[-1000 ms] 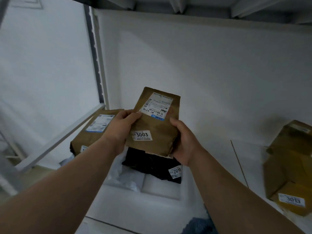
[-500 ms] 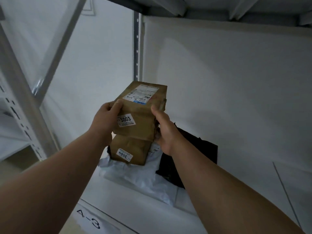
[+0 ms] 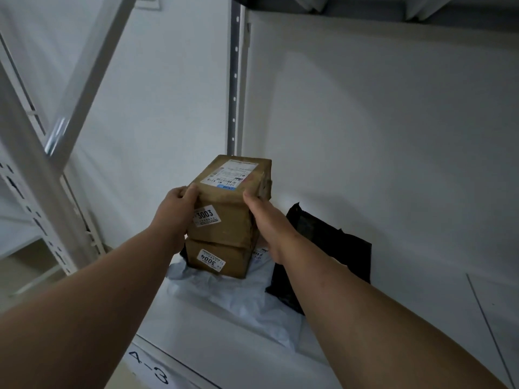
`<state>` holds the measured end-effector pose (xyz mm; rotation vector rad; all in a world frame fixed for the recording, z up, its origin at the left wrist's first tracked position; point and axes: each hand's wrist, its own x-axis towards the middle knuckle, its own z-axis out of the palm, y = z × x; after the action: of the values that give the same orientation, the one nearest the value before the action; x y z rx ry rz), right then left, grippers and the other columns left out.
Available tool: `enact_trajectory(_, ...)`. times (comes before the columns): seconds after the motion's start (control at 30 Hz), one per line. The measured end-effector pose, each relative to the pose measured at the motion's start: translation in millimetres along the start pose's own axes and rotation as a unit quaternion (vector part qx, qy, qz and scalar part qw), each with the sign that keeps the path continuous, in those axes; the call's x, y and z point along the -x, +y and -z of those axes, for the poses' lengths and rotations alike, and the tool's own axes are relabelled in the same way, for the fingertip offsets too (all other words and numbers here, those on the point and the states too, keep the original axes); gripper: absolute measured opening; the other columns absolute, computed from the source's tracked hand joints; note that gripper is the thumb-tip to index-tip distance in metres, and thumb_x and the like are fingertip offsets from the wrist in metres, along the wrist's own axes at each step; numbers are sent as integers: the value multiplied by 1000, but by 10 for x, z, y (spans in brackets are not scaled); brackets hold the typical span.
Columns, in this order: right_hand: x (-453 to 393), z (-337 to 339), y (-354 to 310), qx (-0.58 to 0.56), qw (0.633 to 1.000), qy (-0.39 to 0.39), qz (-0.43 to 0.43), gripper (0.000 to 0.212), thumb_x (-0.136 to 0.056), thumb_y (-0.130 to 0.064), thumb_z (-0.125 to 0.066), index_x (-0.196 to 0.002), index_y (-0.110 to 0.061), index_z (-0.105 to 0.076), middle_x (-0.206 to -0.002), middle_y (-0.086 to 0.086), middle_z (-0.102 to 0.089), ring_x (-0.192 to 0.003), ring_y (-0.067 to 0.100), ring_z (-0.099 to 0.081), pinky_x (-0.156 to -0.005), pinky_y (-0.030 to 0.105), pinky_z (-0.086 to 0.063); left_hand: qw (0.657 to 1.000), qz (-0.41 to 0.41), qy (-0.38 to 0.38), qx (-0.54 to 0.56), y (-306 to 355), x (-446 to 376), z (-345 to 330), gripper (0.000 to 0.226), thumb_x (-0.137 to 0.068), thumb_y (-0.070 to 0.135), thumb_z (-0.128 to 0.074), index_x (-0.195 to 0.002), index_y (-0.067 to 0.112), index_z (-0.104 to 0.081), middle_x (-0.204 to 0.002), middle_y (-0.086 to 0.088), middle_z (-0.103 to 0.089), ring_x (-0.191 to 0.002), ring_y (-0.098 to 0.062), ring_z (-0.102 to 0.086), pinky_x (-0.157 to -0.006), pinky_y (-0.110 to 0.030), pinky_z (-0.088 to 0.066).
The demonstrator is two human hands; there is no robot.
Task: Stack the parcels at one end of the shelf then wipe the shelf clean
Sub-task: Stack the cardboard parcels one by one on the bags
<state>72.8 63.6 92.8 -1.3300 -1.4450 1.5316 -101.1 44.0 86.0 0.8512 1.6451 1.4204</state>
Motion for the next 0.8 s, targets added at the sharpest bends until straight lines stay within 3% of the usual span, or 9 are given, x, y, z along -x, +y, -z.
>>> enact_trajectory(0.1, 42, 43, 30, 15, 1000, -4, -15, 79, -77, -79, -50, -143, -35, -44, -139, -4, -53, -125, 23, -51, -106, 43, -41, 1000, 5, 8, -5, -21, -38, -44, 59, -91, 49, -47, -143, 23, -36, -123, -3, -60, -98, -21, -63, -83, -42, -55)
enact_trajectory(0.2, 78, 104, 17, 1, 1000, -10, -8, 74, -82, -76, -48, -145, -36, -41, -144, -4, -49, -129, 22, -48, -106, 40, -40, 997, -41, 60, -31, 31, -16, -156, 66, -91, 47, -45, -149, 26, -22, -139, -2, -45, -112, -26, -56, -97, -49, -48)
enact_trajectory(0.33, 166, 263, 2, 16, 1000, 6, -11, 80, -82, -78, -43, -149, -34, -35, -153, -4, -39, -137, 21, -40, -113, 47, -34, 956, -94, 185, -206, 163, 118, -338, 61, -89, 46, -43, -146, 27, -31, -151, -3, -35, -140, -28, -28, -114, -55, -19)
enact_trajectory(0.4, 241, 398, -7, -8, 999, 15, -28, 70, -91, -67, -42, -149, -28, -36, -152, -3, -40, -137, 21, -40, -112, 43, -35, 942, -128, 194, -241, 253, 227, -459, 57, -90, 41, -44, -144, 27, -34, -153, -1, -31, -143, -26, -20, -116, -54, -10)
enact_trajectory(0.57, 458, 688, 68, -59, 996, 39, -56, 59, -95, -59, -46, -142, -23, -45, -134, -2, -52, -122, 20, -51, -103, 38, -43, 907, -274, 136, -290, 434, 555, -893, 46, -89, 36, -51, -135, 29, -46, -149, 2, -35, -141, -24, -21, -116, -50, -10)
enact_trajectory(0.63, 539, 837, 115, -33, 996, 69, -52, 48, -96, -44, -54, -131, -12, -55, -106, 2, -62, -96, 15, -60, -84, 28, -47, 903, -307, 92, -286, 522, 711, -1150, 36, -90, 35, -49, -125, 29, -56, -142, 3, -43, -135, -25, -30, -113, -47, -18)
enact_trajectory(0.7, 663, 1058, 143, 27, 993, 111, -38, 23, -94, -23, -61, -107, -3, -60, -77, 4, -60, -67, 13, -58, -61, 22, -44, 908, -307, 44, -280, 559, 849, -1424, 24, -91, 37, -47, -105, 28, -64, -124, 2, -56, -120, -25, -46, -107, -46, -29)
enact_trajectory(0.73, 732, 1191, 164, 48, 989, 133, -31, 16, -94, -17, -61, -100, -2, -61, -75, 7, -60, -65, 16, -58, -59, 23, -43, 913, -300, 17, -275, 560, 915, -1566, 23, -92, 40, -47, -91, 25, -65, -110, 1, -62, -108, -26, -54, -103, -46, -35)
enact_trajectory(0.8, 894, 1473, 220, 46, 985, 167, -13, 13, -93, -8, -60, -99, 3, -65, -89, 13, -66, -76, 22, -64, -67, 26, -50, 926, -278, -56, -250, 517, 1057, -1836, 34, -93, 44, -47, -77, 18, -62, -85, -1, -66, -85, -26, -61, -92, -44, -47)
